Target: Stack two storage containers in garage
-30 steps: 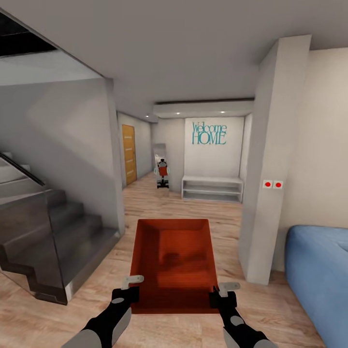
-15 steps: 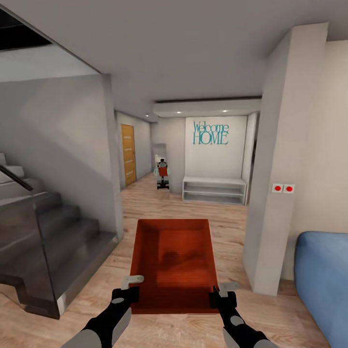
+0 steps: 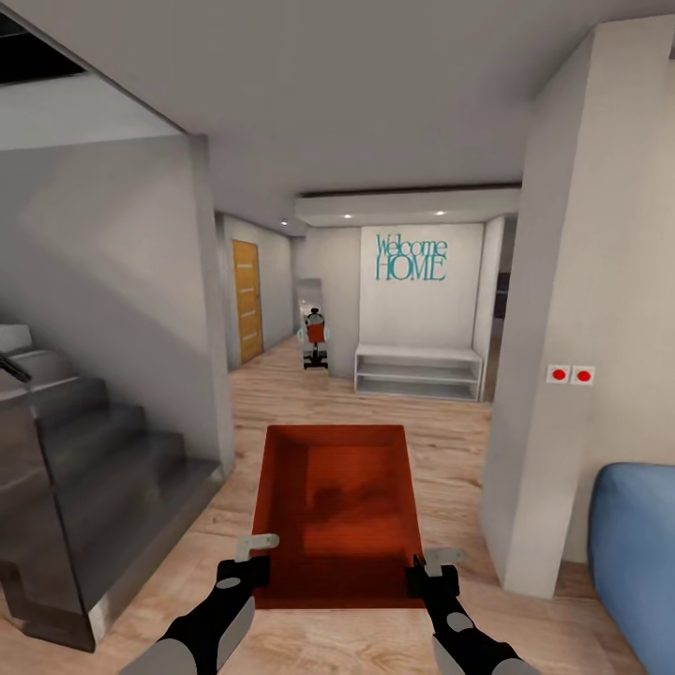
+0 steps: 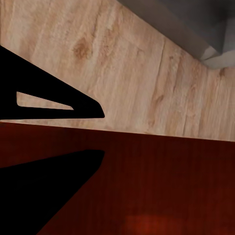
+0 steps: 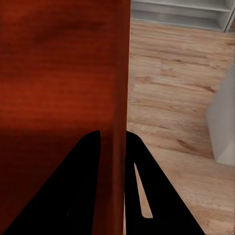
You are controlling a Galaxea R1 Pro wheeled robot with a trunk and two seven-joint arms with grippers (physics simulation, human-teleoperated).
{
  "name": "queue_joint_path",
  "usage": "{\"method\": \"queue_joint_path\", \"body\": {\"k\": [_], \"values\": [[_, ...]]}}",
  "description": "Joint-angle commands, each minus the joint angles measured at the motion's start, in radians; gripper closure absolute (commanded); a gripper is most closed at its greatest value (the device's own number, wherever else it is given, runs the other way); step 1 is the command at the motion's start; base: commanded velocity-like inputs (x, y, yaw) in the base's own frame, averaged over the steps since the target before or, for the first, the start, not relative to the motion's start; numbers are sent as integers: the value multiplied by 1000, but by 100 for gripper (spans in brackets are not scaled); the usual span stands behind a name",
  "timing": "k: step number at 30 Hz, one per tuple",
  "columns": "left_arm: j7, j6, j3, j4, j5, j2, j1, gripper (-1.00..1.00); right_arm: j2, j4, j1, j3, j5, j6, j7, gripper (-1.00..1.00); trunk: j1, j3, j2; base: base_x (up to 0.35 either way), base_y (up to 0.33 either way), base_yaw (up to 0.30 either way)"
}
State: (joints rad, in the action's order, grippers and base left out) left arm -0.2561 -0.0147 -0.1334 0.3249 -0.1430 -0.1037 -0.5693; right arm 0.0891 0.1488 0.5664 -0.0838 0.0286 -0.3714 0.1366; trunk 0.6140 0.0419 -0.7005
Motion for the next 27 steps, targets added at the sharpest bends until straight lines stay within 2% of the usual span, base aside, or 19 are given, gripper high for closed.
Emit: {"method": "queue_joint_path", "body": {"k": [1, 27], "values": [[-12, -2, 2, -3, -14, 9, 0, 100, -3, 3, 1, 27, -1, -9, 14, 100, 1, 0, 0, 322, 0, 0], [-12, -2, 2, -2, -14, 11, 0, 100, -4, 2, 1, 27, -1, -9, 14, 100, 1, 0, 0, 322, 0, 0]]}}
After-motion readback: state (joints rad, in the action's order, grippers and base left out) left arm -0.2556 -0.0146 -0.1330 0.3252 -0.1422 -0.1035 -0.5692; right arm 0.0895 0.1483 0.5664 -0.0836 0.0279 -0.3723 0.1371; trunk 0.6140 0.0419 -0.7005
